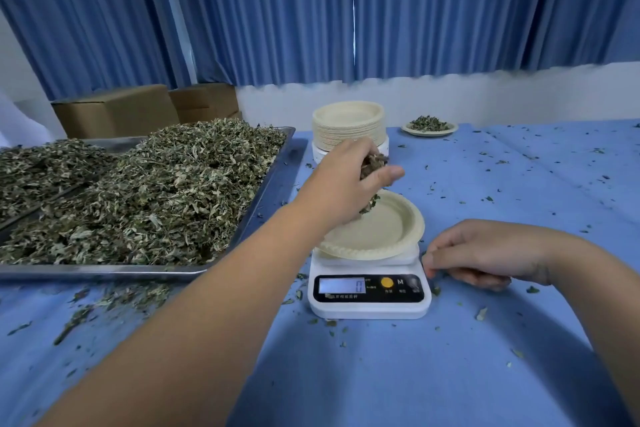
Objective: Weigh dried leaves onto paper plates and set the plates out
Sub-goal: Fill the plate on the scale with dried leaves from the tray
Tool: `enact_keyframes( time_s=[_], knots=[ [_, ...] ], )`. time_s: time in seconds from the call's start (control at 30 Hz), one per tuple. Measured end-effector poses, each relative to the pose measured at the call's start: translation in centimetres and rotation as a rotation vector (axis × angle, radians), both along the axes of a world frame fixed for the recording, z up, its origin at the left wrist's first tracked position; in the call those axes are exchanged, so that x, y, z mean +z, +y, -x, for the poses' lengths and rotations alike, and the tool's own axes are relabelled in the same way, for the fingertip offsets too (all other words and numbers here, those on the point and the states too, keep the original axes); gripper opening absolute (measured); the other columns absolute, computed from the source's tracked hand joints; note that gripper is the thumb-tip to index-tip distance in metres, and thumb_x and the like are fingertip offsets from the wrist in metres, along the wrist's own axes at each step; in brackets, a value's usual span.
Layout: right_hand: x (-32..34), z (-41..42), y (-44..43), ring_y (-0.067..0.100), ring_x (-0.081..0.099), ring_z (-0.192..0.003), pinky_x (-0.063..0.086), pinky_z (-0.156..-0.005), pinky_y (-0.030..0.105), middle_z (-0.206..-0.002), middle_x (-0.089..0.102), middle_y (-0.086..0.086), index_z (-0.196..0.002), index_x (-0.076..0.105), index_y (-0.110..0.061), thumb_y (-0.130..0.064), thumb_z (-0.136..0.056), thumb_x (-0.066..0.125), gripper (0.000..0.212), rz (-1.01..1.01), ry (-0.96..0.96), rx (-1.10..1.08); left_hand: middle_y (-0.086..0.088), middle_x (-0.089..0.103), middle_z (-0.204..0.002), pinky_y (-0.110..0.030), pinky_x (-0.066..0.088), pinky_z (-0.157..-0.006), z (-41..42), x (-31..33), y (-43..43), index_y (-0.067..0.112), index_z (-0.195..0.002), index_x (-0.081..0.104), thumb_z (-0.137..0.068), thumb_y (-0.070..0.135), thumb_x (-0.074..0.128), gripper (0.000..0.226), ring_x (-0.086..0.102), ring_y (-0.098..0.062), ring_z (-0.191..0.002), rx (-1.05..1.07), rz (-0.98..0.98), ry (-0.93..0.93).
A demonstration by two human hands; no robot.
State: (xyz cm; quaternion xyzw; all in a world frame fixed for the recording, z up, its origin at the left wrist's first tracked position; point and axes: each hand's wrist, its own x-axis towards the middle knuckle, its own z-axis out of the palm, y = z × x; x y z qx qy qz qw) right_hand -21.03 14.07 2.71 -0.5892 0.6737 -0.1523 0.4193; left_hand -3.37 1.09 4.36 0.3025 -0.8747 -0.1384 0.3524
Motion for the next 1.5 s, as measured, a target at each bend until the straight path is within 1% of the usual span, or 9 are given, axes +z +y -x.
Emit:
enact_keyframes(
  time_s=[0.07, 0.2, 0.37, 0.63, 0.8, 0.93, 1.1, 1.3, 1.5],
  knots=[
    [0.1, 0.1, 0.0, 0.015, 0.029, -0.041, 0.025, -0.042, 0.022, -0.049, 0.042, -0.002, -0.089, 0.069, -0.009, -0.037, -0.088, 0.059, 0.029, 0.001, 0.002, -0.010, 0.012, 0.051, -0.097, -0.013, 0.030, -0.070, -0.7, -0.7, 0.3, 0.026, -0.094, 0.055, -0.091, 0.056, 0.051, 0.031, 0.044, 0.002, -0.087, -0.055, -0.020, -0.072],
    [0.1, 0.4, 0.2, 0.015, 0.029, -0.042, 0.026, -0.045, 0.023, -0.048, 0.042, -0.003, -0.085, 0.069, -0.014, -0.038, -0.089, 0.059, 0.027, -0.004, 0.023, -0.021, 0.011, 0.051, -0.110, -0.027, 0.036, -0.093, -2.2, -1.5, 1.2, 0.031, -0.113, 0.061, -0.088, 0.068, 0.029, 0.055, 0.047, -0.005, -0.104, -0.125, -0.015, -0.178],
    [0.1, 0.9, 0.3, 0.015, 0.028, -0.043, 0.025, -0.046, 0.024, -0.048, 0.041, -0.002, -0.087, 0.070, -0.012, -0.037, -0.090, 0.057, 0.028, 0.017, 0.011, -0.052, 0.011, 0.042, -0.126, -0.029, 0.033, -0.103, -5.0, -1.6, 2.1, 0.030, -0.134, 0.051, -0.091, 0.062, 0.025, 0.059, 0.043, -0.006, -0.120, -0.063, -0.044, -0.079],
    [0.0, 1.1, 0.2, 0.017, 0.027, -0.045, 0.025, -0.044, 0.023, -0.052, 0.037, 0.002, -0.077, 0.069, -0.013, -0.036, -0.092, 0.058, 0.029, 0.094, 0.034, -0.147, 0.002, 0.054, -0.113, -0.038, 0.046, -0.086, -12.9, -2.7, 0.7, 0.026, -0.117, 0.062, -0.095, 0.050, 0.044, 0.037, 0.056, -0.020, -0.097, 0.564, 0.107, -0.204],
    [0.7, 0.5, 0.5, 0.020, 0.021, -0.047, 0.022, -0.046, 0.025, -0.050, 0.027, 0.005, -0.059, 0.054, -0.012, -0.043, -0.084, 0.064, 0.042, 0.159, 0.039, -0.173, -0.005, 0.051, -0.124, -0.046, 0.046, -0.092, -14.1, -3.6, 0.7, 0.029, -0.131, 0.052, -0.090, 0.072, 0.023, 0.066, 0.052, -0.028, -0.111, 0.698, -0.120, -0.459],
    [1.6, -1.1, 1.2, 0.018, 0.032, -0.047, 0.028, -0.046, 0.024, -0.049, 0.038, 0.002, -0.058, 0.060, -0.017, -0.049, -0.071, 0.074, 0.037, 0.176, 0.151, -0.059, -0.005, 0.042, -0.142, -0.050, 0.039, -0.100, -13.6, -4.5, 0.7, 0.034, -0.147, 0.026, -0.080, 0.083, 0.010, 0.084, 0.045, -0.031, -0.127, 0.690, -0.271, -0.598],
    [1.5, -2.7, 1.6, 0.012, 0.041, -0.038, 0.030, -0.038, 0.015, -0.043, 0.053, -0.001, -0.060, 0.059, -0.021, -0.053, -0.071, 0.073, 0.037, 0.250, 0.342, -0.080, -0.007, 0.038, -0.148, -0.053, 0.034, -0.102, -14.1, -4.4, 0.6, 0.030, -0.148, 0.028, -0.075, 0.085, 0.001, 0.095, 0.042, -0.033, -0.130, 0.770, -0.273, -0.634],
    [0.0, -4.4, 0.9, 0.009, 0.031, -0.042, 0.027, -0.048, 0.025, -0.042, 0.034, -0.009, -0.053, 0.037, -0.017, -0.072, -0.072, 0.057, 0.061, 0.234, 0.557, -0.057, -0.004, 0.057, -0.126, -0.044, 0.045, -0.093, -14.1, -4.5, 0.2, 0.024, -0.144, 0.035, -0.076, 0.088, 0.008, 0.097, 0.056, -0.029, -0.111, 0.735, -0.361, -0.687],
    [-0.5, -4.6, 0.7, 0.009, 0.030, -0.043, 0.026, -0.048, 0.024, -0.044, 0.034, -0.009, -0.055, 0.036, -0.016, -0.058, -0.082, 0.058, 0.054, 0.193, 0.611, -0.064, -0.001, 0.060, -0.099, -0.041, 0.051, -0.086, -14.4, -4.6, 0.3, 0.020, -0.112, 0.052, -0.082, 0.082, 0.020, 0.075, 0.058, -0.026, -0.094, 0.729, -0.296, -0.654]
  ],
)
